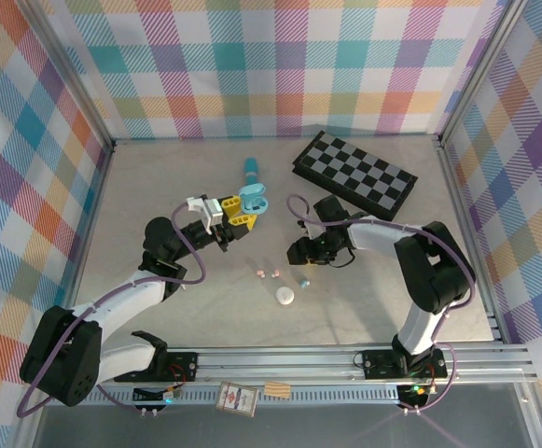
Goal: Insert the wireless bluetooth earbuds into the charging case
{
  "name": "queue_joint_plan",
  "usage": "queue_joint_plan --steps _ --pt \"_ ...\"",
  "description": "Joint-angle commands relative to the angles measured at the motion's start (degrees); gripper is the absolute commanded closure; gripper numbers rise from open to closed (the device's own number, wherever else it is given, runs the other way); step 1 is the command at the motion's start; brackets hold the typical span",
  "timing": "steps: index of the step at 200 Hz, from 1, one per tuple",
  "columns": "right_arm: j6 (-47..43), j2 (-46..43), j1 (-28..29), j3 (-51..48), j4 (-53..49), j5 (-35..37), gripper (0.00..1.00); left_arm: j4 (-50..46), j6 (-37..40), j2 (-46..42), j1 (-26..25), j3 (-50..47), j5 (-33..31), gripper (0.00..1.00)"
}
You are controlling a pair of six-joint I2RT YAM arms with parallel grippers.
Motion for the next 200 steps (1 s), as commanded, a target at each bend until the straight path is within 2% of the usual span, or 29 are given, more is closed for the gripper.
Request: queue_joint_plan --steps 1,115,166,200 --pt "-2.14 0.00 -0.43 -1.01 0.28 -3.21 0.47 1.79 -0.65 -0.48 0.46 0.49 1.50 0.72" --pt "2.87 -9.78 -0.02 -14.08 1.35 -8.77 0.51 2.22 -0.92 -0.04 0.44 0.67 1.68 0.72" --pt "3.06 -14.01 -0.03 -12.25 -1.52 -0.86 0.52 1.80 -0.92 -0.23 0.46 0.71 1.86 0.72" --pt "2.28 -9.77 -0.11 -9.13 0.89 -1.64 0.52 2.04 -0.84 -0.03 0.38 0.62 1.78 0.72"
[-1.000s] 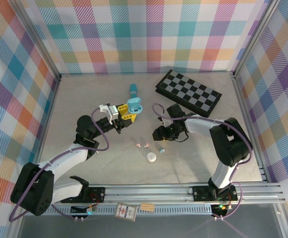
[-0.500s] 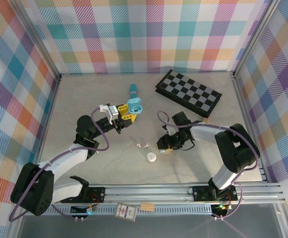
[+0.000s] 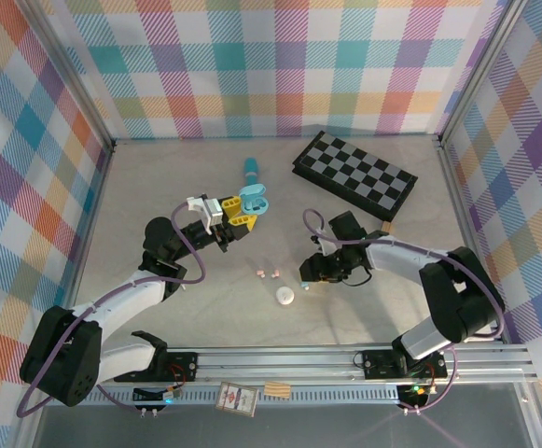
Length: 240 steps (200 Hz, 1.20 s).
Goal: Insert the wireless bluetooth earbuds into the charging case
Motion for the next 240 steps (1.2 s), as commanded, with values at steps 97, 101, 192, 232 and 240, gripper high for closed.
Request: queue_joint_plan --steps 97,101,192,232,240 --pt "-1.65 11.72 0.60 2.87 6.54 -6.53 0.53 2.09 -0.40 0.74 0.29 1.11 1.72 0.72" --pt "-1.55 11.74 0.71 2.53 6.60 -6.52 0.54 2.13 -0.49 0.78 0.28 1.21 1.81 0.72" --pt "-0.39 5.26 2.21 -2.55 5.77 -6.98 0.55 3.35 -1.01 1.65 0.11 1.37 1.94 0.72" --pt "-0.43 4.16 2.40 -2.95 5.19 -6.34 0.59 2.84 -0.85 1.31 0.02 1.75 2.10 0.72" --pt "-0.43 4.16 2.41 -3.01 5.26 -6.34 0.59 2.71 -0.77 1.32 0.02 1.85 2.22 0.72"
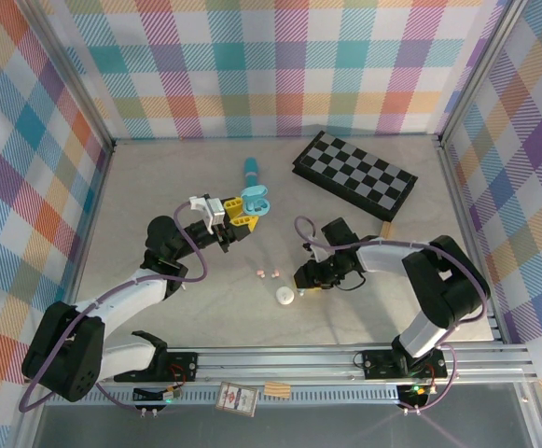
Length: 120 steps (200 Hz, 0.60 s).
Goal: Insert the wireless bluetooth earbuds into the charging case
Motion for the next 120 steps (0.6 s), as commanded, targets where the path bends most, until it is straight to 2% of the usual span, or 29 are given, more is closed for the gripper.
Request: queue_joint_plan --steps 1,60,120 --pt "-0.03 -1.37 0.24 -0.70 -1.45 -1.27 0.59 2.62 -0.33 -0.16 0.04 1.74 1.48 0.72" --pt "0.77 1.18 0.27 -0.14 -0.15 -1.18 0.64 2.55 -0.30 0.03 0.04 2.01 1.63 0.72" --pt "0.68 2.61 0.81 0.53 -0.63 -0.35 0.64 2.35 0.01 0.38 0.04 2.36 1.81 0.72"
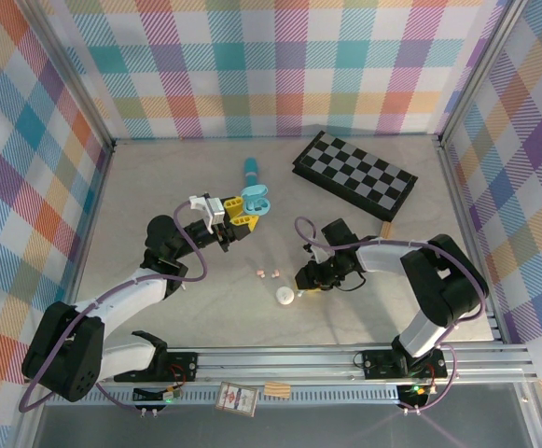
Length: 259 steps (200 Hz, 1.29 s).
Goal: Insert the wireless bluetooth earbuds into the charging case
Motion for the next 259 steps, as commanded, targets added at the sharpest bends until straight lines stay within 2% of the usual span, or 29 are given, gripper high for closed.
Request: queue_joint_plan --steps 1,35,62,135,208,259 --pt "0.20 1.68 0.77 0.61 -0.54 0.11 0.64 2.39 -0.03 0.38 0.04 1.92 1.46 0.72" --pt "-0.44 1.32 2.21 1.56 -2.31 1.40 0.67 2.47 0.09 0.18 0.04 1.75 1.37 0.72" --pt "-2.02 1.89 3.45 2.65 -5.76 5.16 0.71 2.36 0.16 0.09 0.04 1.57 1.20 0.72" --pt "-3.60 0.99 7.17 6.05 -12.06 15.56 0.74 1.79 0.61 -0.25 0.04 1.31 1.06 0.72" --pt "-5.15 -11.44 7.52 6.94 -16.40 26.87 0.76 -1.34 2.11 -0.89 -0.05 1.48 0.56 0.72" --pt "-7.82 -21.95 7.52 11.96 -20.86 33.79 0.76 -6.36 5.40 -0.19 -1.53 2.60 -0.22 0.72"
